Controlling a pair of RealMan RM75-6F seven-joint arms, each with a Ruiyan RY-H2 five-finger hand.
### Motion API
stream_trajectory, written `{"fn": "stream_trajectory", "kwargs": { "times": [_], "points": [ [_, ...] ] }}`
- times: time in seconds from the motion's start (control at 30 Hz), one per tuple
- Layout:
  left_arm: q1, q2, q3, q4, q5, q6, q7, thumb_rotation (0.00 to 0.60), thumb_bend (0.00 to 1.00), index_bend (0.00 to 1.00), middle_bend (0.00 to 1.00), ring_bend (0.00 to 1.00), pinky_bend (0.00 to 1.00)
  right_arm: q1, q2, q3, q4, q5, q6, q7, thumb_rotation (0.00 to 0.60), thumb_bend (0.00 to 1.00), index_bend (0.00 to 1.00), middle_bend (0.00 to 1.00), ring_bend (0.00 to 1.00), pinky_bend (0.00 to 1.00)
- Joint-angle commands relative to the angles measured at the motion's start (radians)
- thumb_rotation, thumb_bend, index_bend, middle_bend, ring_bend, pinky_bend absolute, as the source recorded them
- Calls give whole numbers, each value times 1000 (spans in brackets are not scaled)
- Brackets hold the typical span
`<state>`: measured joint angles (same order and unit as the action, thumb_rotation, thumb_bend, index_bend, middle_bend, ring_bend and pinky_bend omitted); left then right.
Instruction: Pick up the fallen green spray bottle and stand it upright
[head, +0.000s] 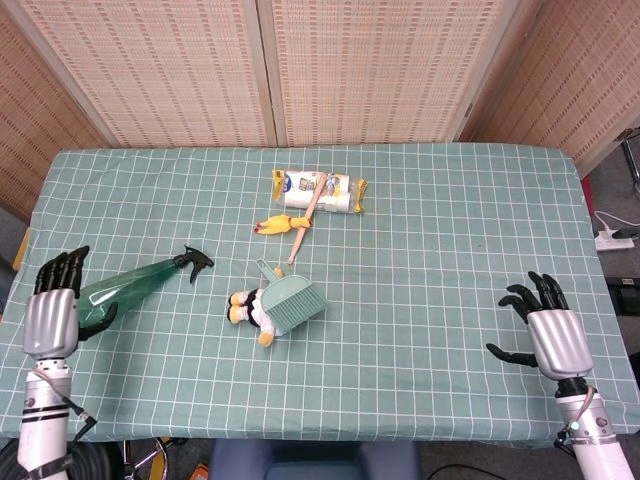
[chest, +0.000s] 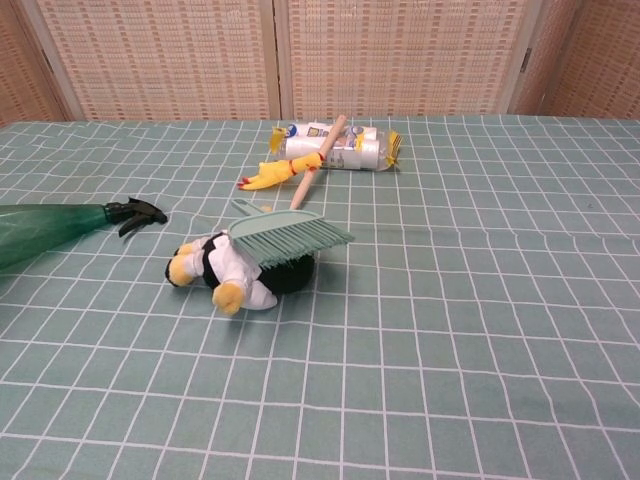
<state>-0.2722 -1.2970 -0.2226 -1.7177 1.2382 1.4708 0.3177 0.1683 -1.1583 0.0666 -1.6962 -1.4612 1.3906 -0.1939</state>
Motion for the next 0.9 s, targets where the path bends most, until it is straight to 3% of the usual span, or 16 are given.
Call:
{"fn": "stream_trajectory", "kwargs": {
  "times": [0.03,0.23,0.4,0.57,0.8,0.9],
  "points": [
    [-76,-37,-32,-113,-81,-47,217,600,254,71,92,67,99,0,-1,0,2,-1,1,1,600,0,376,232,38,0],
    [-211,-120,-104,-139,-239,-61,534,600,255,101,131,87,113,-1,7,-3,2,-7,-2,25,600,0,377,232,38,0],
    [-327,-194,-136,-51,-418,-87,752,600,255,107,145,97,119,1,15,-7,5,-14,-9,48,600,0,377,233,38,0],
    [-436,-270,-142,50,-672,-92,985,600,257,106,168,137,130,3,24,-9,3,-18,-16,69,600,0,377,239,38,0],
    [-524,-405,-215,212,-872,-33,1031,600,256,123,205,171,158,6,32,-13,6,-25,-25,95,600,0,377,242,38,0],
    [-549,-435,-200,303,-858,-40,1018,600,256,138,211,175,169,9,39,-15,6,-30,-32,110,600,0,377,243,38,0]
  ]
}}
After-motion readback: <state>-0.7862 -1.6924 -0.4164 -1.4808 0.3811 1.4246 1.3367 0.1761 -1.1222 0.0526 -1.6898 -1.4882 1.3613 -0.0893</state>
